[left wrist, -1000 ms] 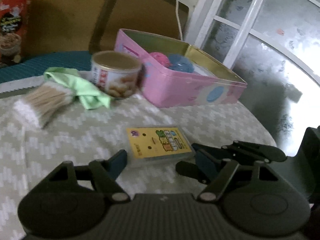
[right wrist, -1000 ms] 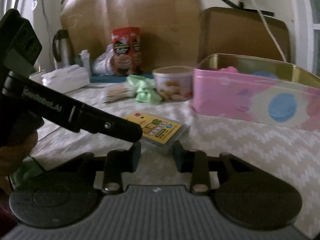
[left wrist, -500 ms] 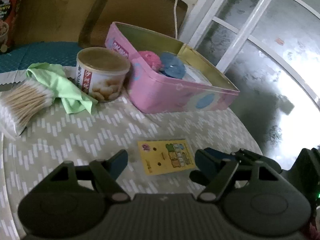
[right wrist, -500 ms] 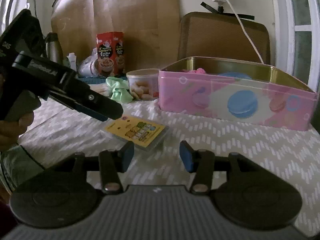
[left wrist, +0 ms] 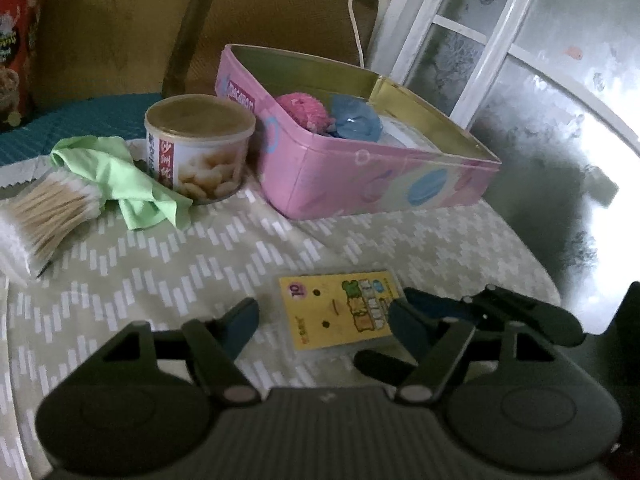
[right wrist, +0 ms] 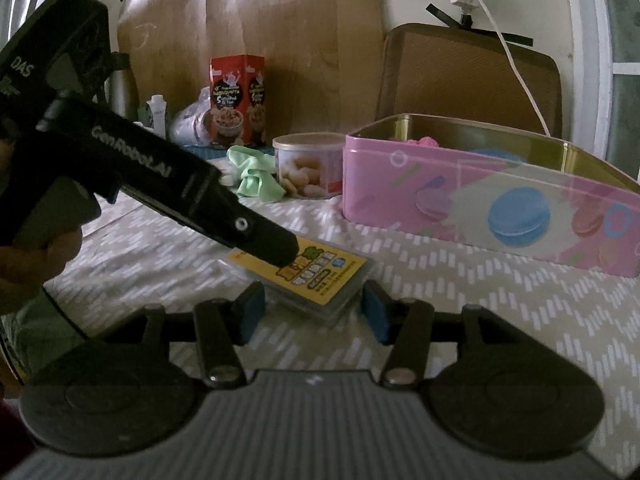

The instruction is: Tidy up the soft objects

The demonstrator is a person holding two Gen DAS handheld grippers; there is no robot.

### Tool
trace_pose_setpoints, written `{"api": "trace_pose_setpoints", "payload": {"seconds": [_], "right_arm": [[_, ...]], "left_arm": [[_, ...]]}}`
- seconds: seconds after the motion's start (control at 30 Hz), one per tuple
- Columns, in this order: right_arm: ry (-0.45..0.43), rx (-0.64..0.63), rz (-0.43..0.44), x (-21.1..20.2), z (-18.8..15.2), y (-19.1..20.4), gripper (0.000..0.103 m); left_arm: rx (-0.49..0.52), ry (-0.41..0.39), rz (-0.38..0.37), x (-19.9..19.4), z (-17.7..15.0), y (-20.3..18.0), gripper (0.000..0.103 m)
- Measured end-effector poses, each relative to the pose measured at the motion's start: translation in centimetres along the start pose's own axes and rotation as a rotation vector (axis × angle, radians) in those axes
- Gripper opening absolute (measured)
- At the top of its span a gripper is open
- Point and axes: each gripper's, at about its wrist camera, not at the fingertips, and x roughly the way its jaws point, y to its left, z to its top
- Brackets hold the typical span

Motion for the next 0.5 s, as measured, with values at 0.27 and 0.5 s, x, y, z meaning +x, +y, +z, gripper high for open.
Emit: {"api": "trace_pose_setpoints", "payload": {"seconds": [0.27,0.5], "right_arm": [[-0.003,0.006,-0.012,-0.05,-0.04,0.17,0.058],[-0.006,0.011,-0.024,0.05,-0.05,0.44,0.065]], "left_arm": [[0.029,0.004,0.033,-0.2,-0.28,-0.31,0.074],[0.046,0.005,0.05,-0.42,-0.52,-0.35,0.074]]}}
